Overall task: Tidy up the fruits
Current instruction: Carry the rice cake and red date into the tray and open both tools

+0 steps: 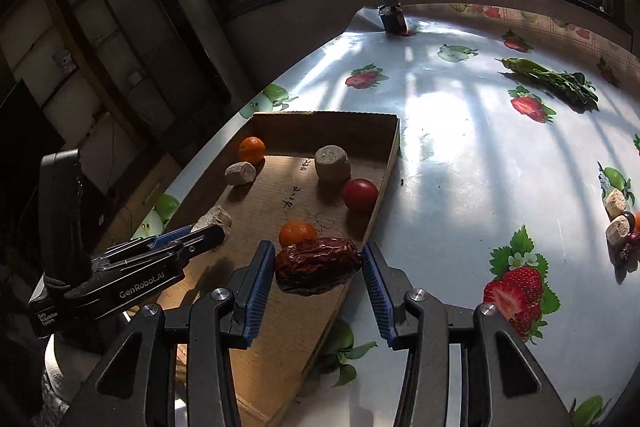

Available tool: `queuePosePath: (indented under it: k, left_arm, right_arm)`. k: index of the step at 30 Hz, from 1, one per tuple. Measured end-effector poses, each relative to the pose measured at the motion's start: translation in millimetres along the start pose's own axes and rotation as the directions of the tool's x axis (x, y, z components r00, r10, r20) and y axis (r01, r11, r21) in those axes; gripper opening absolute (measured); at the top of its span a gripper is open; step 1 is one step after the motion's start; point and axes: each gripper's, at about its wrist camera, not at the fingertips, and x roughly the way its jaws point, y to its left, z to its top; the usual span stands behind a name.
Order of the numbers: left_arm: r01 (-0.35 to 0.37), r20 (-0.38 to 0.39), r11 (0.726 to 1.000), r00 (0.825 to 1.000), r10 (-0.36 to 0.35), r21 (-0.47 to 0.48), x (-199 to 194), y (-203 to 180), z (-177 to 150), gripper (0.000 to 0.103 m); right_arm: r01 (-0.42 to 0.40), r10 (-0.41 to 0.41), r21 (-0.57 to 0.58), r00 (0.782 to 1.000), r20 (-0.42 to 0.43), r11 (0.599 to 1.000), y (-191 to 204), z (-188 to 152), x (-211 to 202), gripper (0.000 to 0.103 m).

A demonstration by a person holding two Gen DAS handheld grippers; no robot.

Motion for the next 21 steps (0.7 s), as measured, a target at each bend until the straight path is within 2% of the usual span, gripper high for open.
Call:
queuePosePath:
  k: [5,11,14,19,21]
  left_arm:
    - [-0.005,-0.041,0.999,0.999,0.006,0.032,16.3,-7.8,3.4,0.029]
    - [-0.013,-0.056,1.0,0.998,0.013,0.008,21.9,-5.1,3.6,0.029]
    - [-0.011,-0.056,1.0,0.998,0.011,-0.003,21.2,-3.2,3.6,0.03]
    - [0.001,-0.044,0.999,0.999,-0.003,-0.043,17.3,0.9,3.5,0.038]
    - [0.012,-0.035,0.998,0.999,-0.014,-0.059,11.1,1.7,2.5,0.041]
  right_arm:
    - [0.019,-0.024,-0.082,0.998,-0.054,0.996,24.7,-10.2,27.4,0.049]
    - [0.083,-0.095,-0.164,0.993,-0.069,0.983,33.0,-12.7,47.2,0.049]
    - [0.092,-0.106,-0.166,0.991,-0.076,0.982,29.9,-12.1,54.6,0.049]
    - [0.116,-0.125,-0.158,0.991,-0.043,0.981,27.4,-9.6,53.2,0.049]
    - [0.106,-0.113,-0.145,0.993,-0.041,0.984,24.9,-8.1,51.0,0.057]
